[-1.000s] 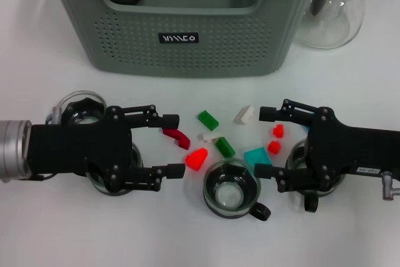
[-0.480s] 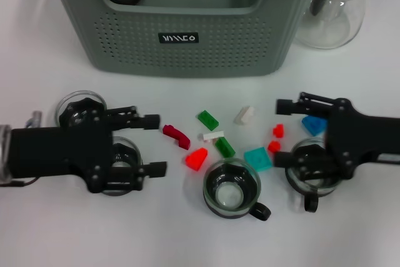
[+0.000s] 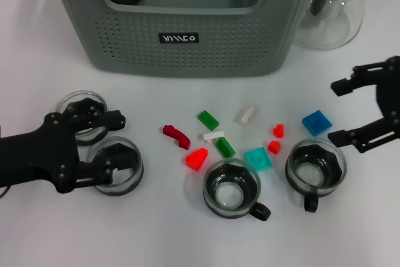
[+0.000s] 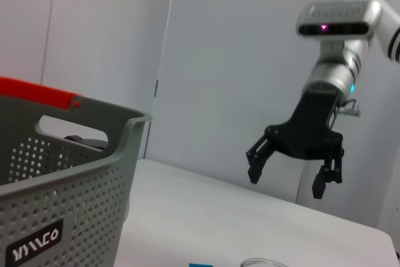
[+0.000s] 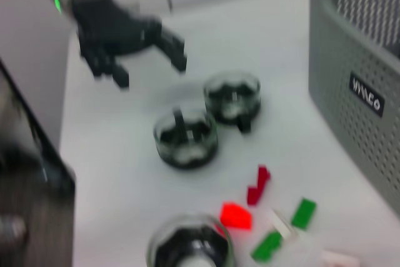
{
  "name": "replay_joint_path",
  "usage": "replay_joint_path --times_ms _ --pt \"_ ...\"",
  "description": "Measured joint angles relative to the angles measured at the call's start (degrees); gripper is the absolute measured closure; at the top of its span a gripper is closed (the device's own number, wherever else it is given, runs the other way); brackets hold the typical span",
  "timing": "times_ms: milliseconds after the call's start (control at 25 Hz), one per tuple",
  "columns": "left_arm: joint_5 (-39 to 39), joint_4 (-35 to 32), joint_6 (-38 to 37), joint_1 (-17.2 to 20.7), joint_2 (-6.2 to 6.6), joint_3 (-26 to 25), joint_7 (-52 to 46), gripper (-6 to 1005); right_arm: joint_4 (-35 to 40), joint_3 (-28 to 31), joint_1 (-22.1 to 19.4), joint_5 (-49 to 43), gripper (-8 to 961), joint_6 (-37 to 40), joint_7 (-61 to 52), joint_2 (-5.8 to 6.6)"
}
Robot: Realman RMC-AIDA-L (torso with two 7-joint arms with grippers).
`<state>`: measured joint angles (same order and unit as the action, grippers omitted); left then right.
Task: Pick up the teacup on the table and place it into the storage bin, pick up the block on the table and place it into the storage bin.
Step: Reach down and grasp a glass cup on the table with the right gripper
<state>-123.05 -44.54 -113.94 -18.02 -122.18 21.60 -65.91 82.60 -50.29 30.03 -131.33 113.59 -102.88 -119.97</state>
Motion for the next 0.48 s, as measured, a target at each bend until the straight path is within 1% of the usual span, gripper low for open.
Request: replay_joint_path --times_ms 80,120,320,480 --pt "0.0 0.54 0.11 -0.15 -0.05 0.05 0.0 235 3.46 -5.24 1.73 -3.13 12 -0.16 -4.0 -0.13" --pt "0.0 0.83 0.13 -0.27 -0.06 0.08 0.0 235 3.94 -7.32 2.7 -5.07 11 -0.34 -5.71 -0.17" --pt "0.0 1.6 0.23 -0.53 -0.08 0.06 0.09 234 3.73 -18.16 6.68 -12.93 11 -0.46 -13.24 -0.29" --pt "0.22 1.74 0.29 -0.42 -0.14 -0.06 0.15 234 3.12 -25.53 7.63 -16.51 91 -2.04 -18.32 -0.35"
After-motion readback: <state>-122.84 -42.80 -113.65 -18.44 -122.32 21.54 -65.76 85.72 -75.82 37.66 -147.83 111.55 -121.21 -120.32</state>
